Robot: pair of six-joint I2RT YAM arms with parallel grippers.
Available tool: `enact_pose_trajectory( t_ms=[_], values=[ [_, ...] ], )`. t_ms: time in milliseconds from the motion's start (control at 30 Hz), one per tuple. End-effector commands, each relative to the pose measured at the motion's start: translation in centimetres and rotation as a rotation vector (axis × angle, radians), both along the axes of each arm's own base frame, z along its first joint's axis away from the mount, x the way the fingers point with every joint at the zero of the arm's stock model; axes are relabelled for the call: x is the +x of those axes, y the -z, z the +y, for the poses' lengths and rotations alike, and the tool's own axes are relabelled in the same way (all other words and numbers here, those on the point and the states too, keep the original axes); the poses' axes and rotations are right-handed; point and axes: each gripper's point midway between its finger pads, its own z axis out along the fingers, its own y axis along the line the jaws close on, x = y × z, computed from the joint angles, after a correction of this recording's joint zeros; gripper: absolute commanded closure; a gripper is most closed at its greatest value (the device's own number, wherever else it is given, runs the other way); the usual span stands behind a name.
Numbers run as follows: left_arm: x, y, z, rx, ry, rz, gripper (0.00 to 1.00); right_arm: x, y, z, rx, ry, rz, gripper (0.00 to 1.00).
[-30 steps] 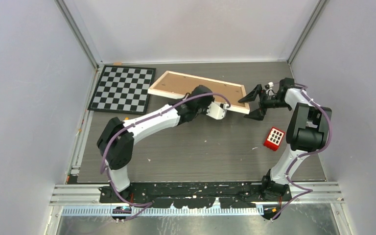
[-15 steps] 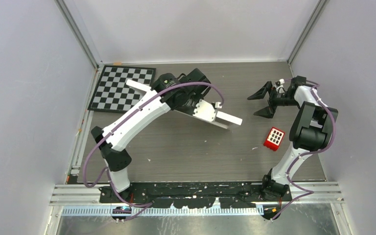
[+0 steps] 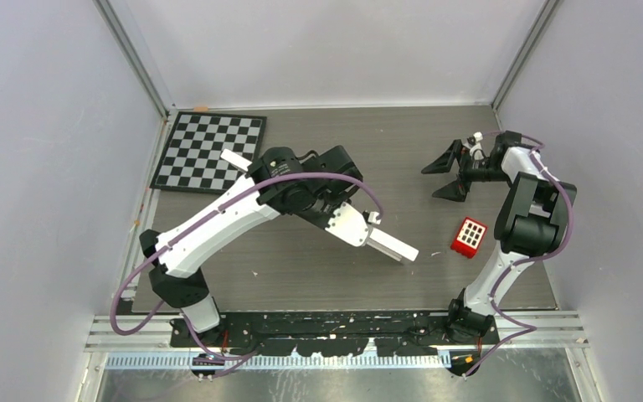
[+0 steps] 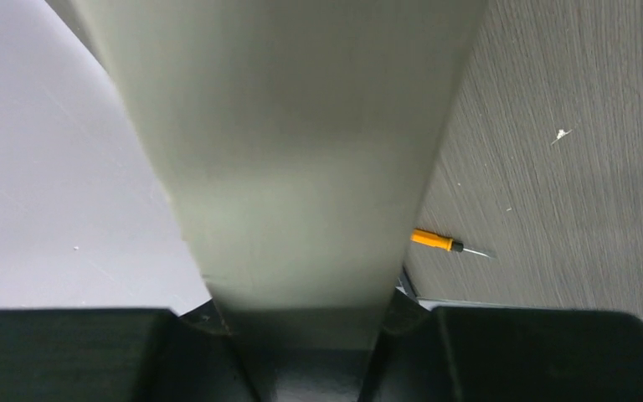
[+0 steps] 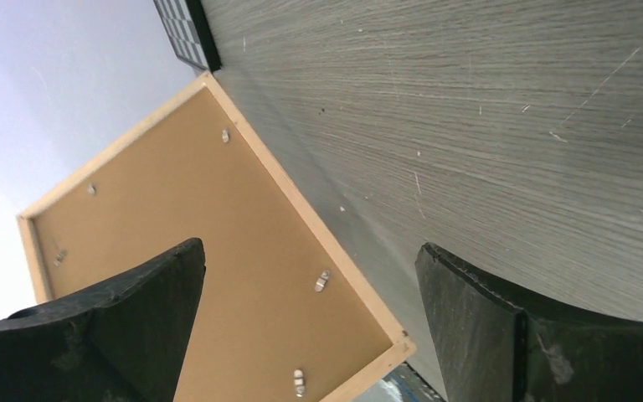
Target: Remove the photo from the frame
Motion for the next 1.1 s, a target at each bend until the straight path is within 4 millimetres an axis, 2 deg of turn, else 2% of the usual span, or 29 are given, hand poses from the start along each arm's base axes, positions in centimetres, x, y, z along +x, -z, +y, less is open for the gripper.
enact_pose_trajectory(
  t_ms=[0, 167, 267, 333, 500, 700, 800, 933, 1000, 1067],
  values=[
    [-1.4, -1.2, 4.6, 0.119, 0.016, 0.023, 1.0, -0.5, -3.2, 0.3, -0.084, -0.101, -0.266, 0.0],
    [1.0, -0.5, 3.9, 0.118, 0.006, 0.065, 1.0, -2.5, -6.2, 0.6, -0.197, -0.216, -0.525, 0.0],
    [2.6, 0.2, 4.0, 0.137, 0.01, 0.083, 1.0, -4.9, -8.6, 1.2, -0.308, -0.302, -0.739, 0.0],
    [3.7, 0.5, 3.9, 0.126, -0.004, 0.103, 1.0, -6.6, -9.4, 1.4, -0.396, -0.338, -0.865, 0.0],
    [5.9, 1.7, 3.6, 0.118, 0.025, 0.153, 1.0, -10.6, -9.0, 2.5, -0.487, -0.404, -1.02, 0.0],
    [6.6, 2.9, 3.0, 0.119, 0.12, 0.201, 1.0, -14.5, -8.1, 3.9, -0.535, -0.597, -1.211, 0.0],
    [7.1, 2.9, 2.5, 0.105, 0.13, 0.2, 1.0, -15.6, -8.3, 4.3, -0.559, -0.701, -1.31, 0.01],
    [7.2, 3.0, 2.1, 0.088, 0.137, 0.209, 1.0, -16.3, -9.2, 5.6, -0.52, -0.742, -1.4, 0.01],
    [7.1, 3.1, 2.0, 0.083, 0.135, 0.217, 1.0, -16.2, -9.5, 6.5, -0.512, -0.769, -1.438, 0.0],
    [7.0, 3.1, 1.9, 0.075, 0.13, 0.224, 1.0, -15.2, -9.5, 7.2, -0.54, -0.773, -1.464, 0.0]
  ],
)
